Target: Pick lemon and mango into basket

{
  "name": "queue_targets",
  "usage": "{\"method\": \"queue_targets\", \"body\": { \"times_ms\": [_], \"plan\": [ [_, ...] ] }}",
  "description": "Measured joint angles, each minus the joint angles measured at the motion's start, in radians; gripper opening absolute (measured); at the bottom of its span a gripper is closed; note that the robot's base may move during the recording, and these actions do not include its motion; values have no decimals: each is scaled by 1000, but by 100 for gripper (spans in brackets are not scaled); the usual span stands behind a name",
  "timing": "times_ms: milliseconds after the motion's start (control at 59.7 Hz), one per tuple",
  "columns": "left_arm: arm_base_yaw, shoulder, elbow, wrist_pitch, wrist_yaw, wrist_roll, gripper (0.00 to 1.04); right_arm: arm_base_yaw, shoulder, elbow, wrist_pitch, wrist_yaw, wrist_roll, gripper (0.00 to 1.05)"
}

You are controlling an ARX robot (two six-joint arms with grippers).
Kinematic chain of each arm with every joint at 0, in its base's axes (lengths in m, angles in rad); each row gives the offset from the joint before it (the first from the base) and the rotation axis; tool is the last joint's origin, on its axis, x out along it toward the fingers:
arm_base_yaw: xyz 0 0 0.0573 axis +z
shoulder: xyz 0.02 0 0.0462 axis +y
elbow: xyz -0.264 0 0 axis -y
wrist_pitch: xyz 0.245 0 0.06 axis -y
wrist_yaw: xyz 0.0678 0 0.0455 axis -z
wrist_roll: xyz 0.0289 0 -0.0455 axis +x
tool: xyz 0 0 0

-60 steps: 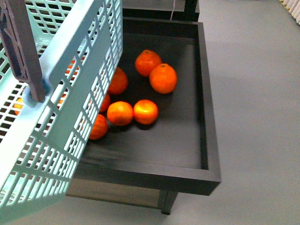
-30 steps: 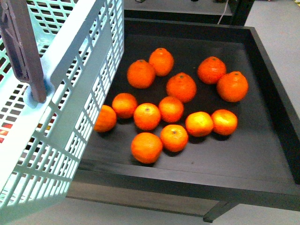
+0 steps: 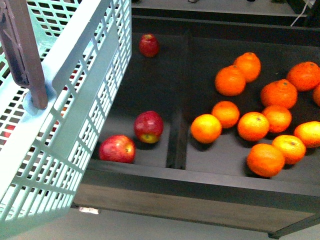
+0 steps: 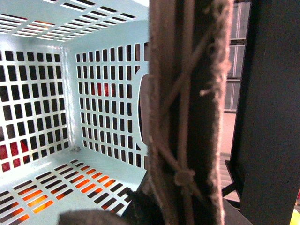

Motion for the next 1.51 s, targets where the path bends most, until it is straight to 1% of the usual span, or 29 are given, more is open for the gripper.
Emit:
{"method": "queue_targets", "body": {
  "times_ms": [1507],
  "plan": [
    [1,-1,0,0,-2,0,5,0,0,0,0,-2,0,96]
  ]
}}
